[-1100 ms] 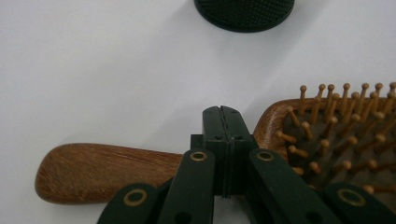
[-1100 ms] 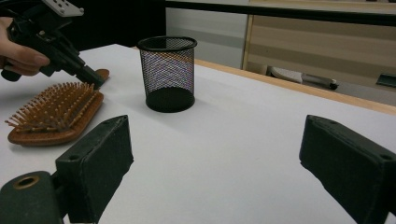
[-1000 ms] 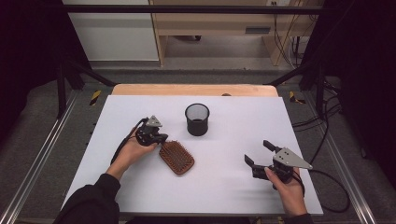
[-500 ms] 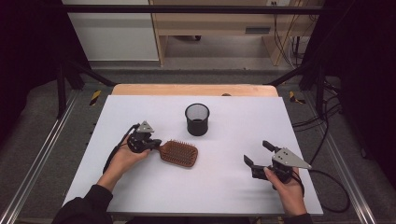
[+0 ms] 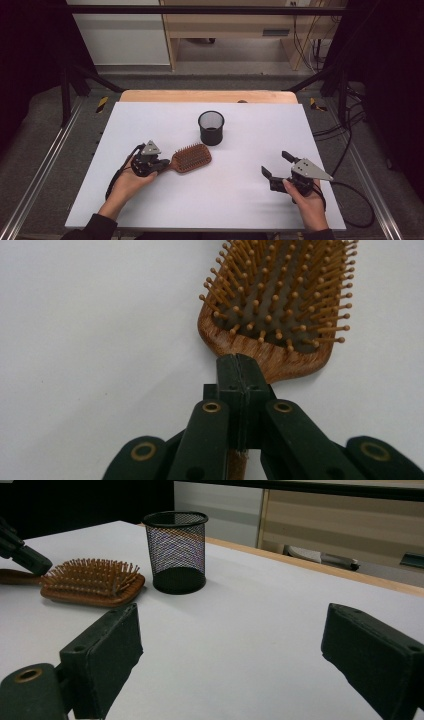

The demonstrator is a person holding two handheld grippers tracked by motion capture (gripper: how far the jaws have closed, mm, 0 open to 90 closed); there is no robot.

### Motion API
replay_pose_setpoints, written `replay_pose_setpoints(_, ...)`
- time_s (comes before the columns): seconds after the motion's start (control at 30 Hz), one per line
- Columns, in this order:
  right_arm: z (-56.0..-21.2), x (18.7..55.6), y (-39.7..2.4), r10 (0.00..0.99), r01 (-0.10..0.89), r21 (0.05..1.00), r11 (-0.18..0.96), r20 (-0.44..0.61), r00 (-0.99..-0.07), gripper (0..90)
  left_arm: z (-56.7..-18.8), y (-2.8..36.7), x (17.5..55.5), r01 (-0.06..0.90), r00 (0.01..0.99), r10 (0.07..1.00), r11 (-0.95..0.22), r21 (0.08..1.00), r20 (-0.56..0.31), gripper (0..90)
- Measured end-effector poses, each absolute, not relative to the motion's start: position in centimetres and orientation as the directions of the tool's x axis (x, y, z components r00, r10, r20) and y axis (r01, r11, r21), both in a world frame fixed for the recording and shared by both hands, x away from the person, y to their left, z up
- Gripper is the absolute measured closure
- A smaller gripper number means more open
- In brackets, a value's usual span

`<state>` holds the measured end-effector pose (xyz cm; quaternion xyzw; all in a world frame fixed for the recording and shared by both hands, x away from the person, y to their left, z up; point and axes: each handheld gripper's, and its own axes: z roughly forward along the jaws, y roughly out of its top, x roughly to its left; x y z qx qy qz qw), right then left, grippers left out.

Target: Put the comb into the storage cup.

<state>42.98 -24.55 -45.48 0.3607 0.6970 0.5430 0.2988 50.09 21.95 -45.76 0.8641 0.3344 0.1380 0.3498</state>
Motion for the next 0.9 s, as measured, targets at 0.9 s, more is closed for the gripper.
replay_pose_setpoints(0.9,-45.5,43.0,-24.6,0.828,0.187,0.972,0.145,-0.015,-0.561,9.3,-45.9,21.4,47.9,0.495,0.745,0.666,-0.511,0.703,-0.041,90.0)
